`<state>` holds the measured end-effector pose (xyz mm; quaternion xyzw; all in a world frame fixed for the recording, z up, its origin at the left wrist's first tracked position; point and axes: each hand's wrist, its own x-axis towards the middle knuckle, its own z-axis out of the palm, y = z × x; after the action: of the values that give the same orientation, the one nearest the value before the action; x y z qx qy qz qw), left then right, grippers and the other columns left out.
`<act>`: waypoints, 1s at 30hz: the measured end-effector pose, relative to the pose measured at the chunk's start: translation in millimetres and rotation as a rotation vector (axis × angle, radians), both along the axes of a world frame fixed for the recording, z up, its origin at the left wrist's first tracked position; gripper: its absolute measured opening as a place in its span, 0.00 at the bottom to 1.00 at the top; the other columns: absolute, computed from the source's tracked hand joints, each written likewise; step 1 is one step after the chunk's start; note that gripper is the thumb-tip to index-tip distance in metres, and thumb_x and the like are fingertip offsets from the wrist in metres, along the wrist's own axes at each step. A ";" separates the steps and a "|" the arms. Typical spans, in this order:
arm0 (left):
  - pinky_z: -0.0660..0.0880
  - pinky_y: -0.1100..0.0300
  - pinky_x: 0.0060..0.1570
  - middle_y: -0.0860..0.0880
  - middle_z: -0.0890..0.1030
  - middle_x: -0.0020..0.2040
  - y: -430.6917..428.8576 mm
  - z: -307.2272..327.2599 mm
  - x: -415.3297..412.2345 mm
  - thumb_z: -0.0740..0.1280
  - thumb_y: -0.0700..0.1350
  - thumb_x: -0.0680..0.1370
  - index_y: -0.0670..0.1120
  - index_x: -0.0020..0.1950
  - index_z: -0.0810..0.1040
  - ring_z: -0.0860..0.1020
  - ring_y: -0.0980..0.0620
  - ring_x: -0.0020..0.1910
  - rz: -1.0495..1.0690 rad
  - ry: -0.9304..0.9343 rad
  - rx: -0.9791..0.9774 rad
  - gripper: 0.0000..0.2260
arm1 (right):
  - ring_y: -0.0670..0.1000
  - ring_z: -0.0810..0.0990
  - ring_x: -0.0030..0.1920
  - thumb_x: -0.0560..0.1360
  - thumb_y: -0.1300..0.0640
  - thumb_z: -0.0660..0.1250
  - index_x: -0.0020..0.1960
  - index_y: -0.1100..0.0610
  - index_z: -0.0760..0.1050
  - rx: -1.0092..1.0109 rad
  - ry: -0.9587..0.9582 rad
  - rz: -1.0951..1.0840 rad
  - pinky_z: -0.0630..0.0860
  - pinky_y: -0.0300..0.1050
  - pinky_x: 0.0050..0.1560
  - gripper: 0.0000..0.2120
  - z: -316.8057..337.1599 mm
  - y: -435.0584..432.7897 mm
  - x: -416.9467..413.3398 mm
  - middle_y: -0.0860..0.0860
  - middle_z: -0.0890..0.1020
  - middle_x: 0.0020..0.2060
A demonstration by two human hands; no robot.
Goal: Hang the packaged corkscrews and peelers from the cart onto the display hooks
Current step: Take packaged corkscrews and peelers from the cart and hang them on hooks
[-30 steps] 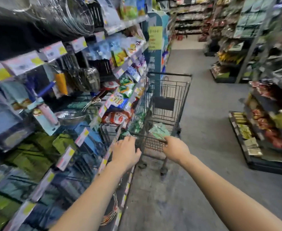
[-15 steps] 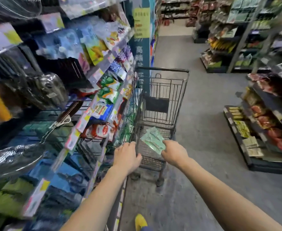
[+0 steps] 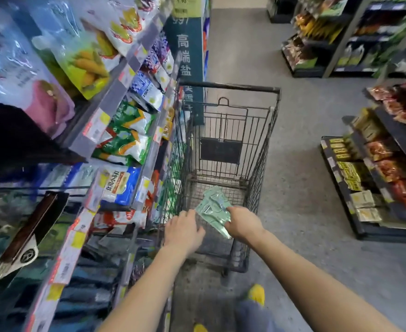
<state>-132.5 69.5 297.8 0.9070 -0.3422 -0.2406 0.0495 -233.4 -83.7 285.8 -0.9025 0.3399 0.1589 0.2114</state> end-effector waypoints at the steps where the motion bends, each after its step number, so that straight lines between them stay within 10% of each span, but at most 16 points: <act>1: 0.71 0.45 0.72 0.45 0.77 0.71 -9.6 -6.6 8.3 0.62 0.55 0.83 0.48 0.77 0.69 0.76 0.42 0.71 0.009 0.009 0.009 0.24 | 0.61 0.83 0.59 0.76 0.53 0.63 0.67 0.56 0.77 0.012 0.008 0.002 0.82 0.54 0.58 0.20 -6.4 -12.4 9.5 0.57 0.84 0.60; 30: 0.80 0.43 0.61 0.41 0.83 0.61 -178.6 -316.7 129.0 0.69 0.56 0.79 0.45 0.67 0.78 0.82 0.37 0.60 0.740 0.494 0.268 0.21 | 0.65 0.82 0.62 0.79 0.49 0.67 0.66 0.59 0.75 0.279 0.459 0.106 0.80 0.58 0.62 0.20 -333.4 -232.0 211.8 0.62 0.81 0.62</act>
<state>-3.5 -109.1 -18.9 0.8820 0.0607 -0.4577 0.0945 -21.6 -315.7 -47.6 -0.8215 0.3060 0.4155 0.2425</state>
